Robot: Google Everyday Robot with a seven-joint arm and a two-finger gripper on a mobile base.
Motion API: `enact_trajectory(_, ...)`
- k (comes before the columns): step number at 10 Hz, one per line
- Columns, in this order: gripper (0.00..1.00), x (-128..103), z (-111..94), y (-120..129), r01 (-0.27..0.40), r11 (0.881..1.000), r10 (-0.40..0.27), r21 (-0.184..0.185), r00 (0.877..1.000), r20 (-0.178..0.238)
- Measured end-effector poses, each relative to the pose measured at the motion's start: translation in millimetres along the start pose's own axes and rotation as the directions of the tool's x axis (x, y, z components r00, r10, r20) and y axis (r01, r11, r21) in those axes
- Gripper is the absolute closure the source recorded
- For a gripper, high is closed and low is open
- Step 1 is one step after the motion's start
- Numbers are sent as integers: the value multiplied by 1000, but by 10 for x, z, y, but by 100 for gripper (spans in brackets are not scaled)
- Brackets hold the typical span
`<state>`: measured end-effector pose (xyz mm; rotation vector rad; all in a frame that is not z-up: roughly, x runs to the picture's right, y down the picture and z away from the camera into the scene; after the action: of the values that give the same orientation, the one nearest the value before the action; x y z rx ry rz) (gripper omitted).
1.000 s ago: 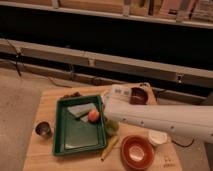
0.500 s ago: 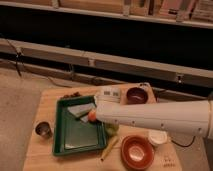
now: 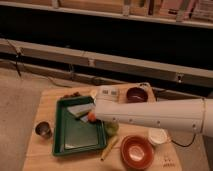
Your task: Place apple in purple bowl
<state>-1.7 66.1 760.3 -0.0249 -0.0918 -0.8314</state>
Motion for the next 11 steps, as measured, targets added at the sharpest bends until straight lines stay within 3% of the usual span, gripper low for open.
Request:
enact_trajectory(1, 1, 0, 29, 8, 4, 1000, -4, -6, 1000, -1)
enact_trajectory(4, 17, -15, 103, -15, 13, 1000, -13, -20, 1000, 20)
enact_trajectory(9, 0, -60, 259, -46, 27, 999, -26, -26, 999, 23)
enact_trajectory(11, 0, -67, 318, -50, 37, 999, -36, -29, 999, 28)
